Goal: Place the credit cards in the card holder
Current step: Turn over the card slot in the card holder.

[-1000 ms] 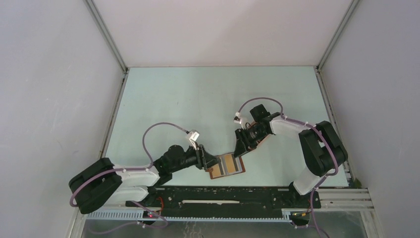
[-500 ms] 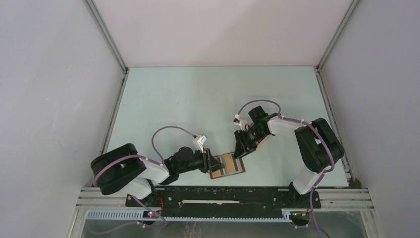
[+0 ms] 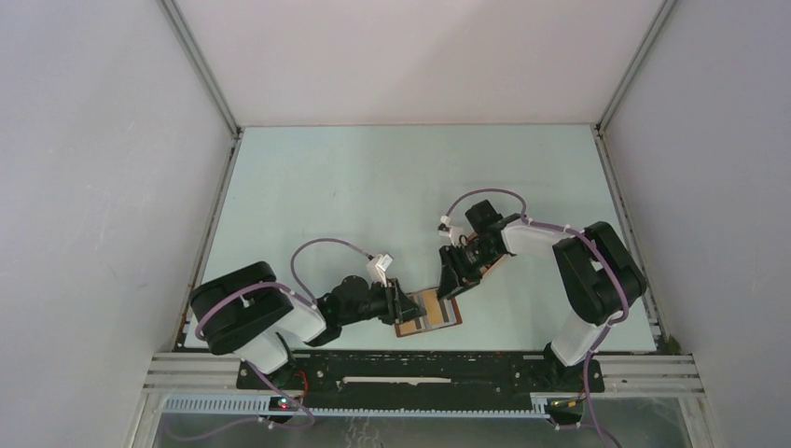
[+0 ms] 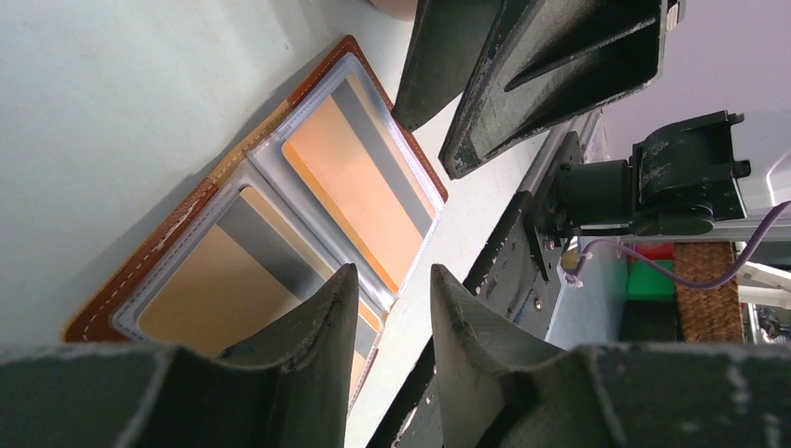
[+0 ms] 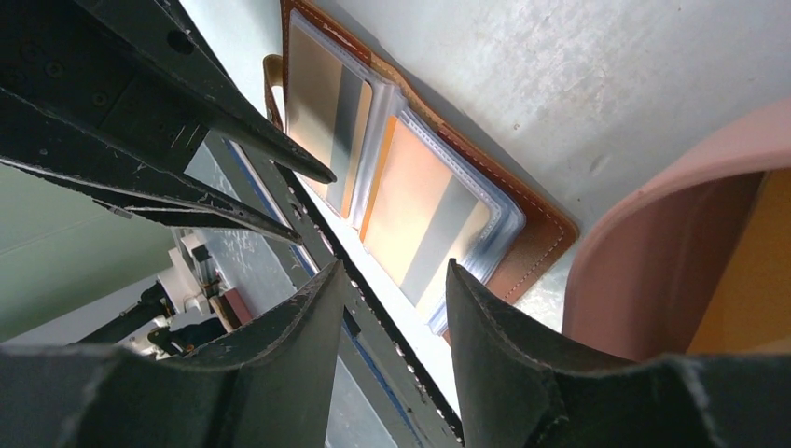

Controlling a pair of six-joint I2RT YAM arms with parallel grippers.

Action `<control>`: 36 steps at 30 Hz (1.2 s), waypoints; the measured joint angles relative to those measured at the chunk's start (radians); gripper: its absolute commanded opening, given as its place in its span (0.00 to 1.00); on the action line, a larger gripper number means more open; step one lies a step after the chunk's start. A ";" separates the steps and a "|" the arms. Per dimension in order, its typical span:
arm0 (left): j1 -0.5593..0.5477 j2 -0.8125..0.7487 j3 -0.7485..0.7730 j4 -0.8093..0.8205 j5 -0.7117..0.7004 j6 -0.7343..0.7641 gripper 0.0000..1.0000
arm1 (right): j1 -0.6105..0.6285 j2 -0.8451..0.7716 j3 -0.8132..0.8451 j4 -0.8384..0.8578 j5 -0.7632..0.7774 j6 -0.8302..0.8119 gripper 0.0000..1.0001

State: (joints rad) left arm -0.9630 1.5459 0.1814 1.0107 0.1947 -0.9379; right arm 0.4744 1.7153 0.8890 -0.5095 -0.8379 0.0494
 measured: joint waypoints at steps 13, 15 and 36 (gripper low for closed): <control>0.000 0.027 0.005 0.018 0.000 -0.006 0.38 | 0.027 -0.051 -0.022 0.032 0.085 0.046 0.53; 0.000 0.027 0.005 0.020 0.000 -0.006 0.38 | 0.032 -0.112 -0.051 0.041 0.105 0.051 0.54; -0.001 0.065 0.005 0.058 0.000 -0.023 0.36 | 0.032 -0.111 -0.101 0.118 0.142 0.142 0.48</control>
State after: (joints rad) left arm -0.9638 1.6112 0.1867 1.0683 0.1947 -0.9607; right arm 0.5060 1.6039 0.7876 -0.3916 -0.6960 0.1909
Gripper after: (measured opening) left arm 0.366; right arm 0.482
